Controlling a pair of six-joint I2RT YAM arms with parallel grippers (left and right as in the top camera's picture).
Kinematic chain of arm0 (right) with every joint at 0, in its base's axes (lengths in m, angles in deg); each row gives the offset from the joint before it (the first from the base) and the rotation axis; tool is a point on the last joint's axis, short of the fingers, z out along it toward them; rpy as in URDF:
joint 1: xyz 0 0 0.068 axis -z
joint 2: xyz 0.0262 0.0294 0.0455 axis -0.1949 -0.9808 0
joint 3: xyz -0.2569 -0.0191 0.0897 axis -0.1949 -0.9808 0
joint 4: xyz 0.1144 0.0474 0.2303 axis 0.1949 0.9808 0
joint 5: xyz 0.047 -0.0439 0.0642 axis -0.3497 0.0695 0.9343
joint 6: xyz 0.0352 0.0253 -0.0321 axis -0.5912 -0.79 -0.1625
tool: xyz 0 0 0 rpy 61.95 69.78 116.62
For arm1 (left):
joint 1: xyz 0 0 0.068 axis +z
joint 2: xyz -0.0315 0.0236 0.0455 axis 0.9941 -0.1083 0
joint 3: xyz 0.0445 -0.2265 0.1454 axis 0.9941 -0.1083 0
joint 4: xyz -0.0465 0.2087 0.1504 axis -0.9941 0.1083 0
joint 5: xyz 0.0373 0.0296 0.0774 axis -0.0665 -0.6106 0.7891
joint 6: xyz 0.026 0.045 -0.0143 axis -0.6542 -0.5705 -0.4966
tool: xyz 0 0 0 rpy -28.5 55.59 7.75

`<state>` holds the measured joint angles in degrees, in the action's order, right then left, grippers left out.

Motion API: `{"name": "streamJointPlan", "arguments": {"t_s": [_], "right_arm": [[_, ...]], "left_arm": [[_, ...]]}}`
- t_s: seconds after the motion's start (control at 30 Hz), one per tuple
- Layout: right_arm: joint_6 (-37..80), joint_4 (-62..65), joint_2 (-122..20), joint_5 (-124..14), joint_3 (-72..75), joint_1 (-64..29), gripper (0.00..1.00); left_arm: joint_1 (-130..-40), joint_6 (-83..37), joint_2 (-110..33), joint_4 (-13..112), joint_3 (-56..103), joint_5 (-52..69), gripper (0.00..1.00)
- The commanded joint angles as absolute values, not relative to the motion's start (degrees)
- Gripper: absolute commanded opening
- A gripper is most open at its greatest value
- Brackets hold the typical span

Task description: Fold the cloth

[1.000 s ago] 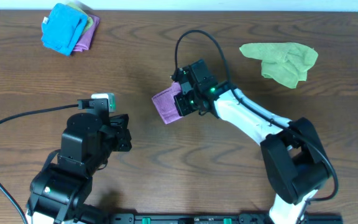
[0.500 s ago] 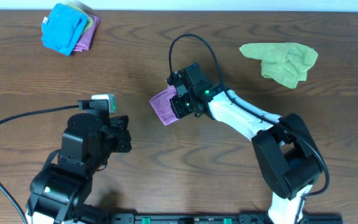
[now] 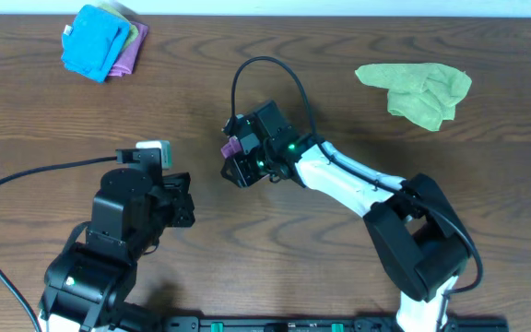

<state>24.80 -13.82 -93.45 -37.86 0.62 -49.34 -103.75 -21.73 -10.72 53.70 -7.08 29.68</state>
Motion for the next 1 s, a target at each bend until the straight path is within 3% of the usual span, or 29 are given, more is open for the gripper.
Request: {"name": "streamJointPlan", "arguments": {"t_s": [0.0,0.23,0.37,0.5,0.57,0.6,0.97], "right_arm": [[23.9,-13.0,-92.8,-36.7,1.9,-48.9,0.43],[26.2,-3.4,-87.2,-44.7,9.8,-45.8,0.54],[29.7,9.7,-82.6,-52.5,18.7,-43.2,0.61],[30.7,18.1,-78.0,-60.0,22.7,-41.5,0.57],[30.7,21.1,-74.7,-63.7,22.8,-40.8,0.57],[30.7,22.7,-72.9,-65.3,22.8,-40.5,0.59],[29.1,40.5,-48.9,-74.8,22.5,-38.9,0.82]], "left_arm": [[-103.6,-21.9,-10.5,54.6,-7.0,31.4,0.06],[-103.6,-21.9,-10.5,56.1,-7.0,39.5,0.08],[-103.6,-20.5,-10.7,55.9,-7.6,39.0,0.26],[-103.6,-18.0,-12.0,54.8,-9.7,37.4,0.34],[-103.6,-16.9,-12.8,52.0,-11.9,34.7,0.46],[-103.6,-16.3,-13.2,50.0,-13.4,33.1,0.53],[-103.6,-3.2,-24.3,18.2,-33.1,18.4,0.86]]}}
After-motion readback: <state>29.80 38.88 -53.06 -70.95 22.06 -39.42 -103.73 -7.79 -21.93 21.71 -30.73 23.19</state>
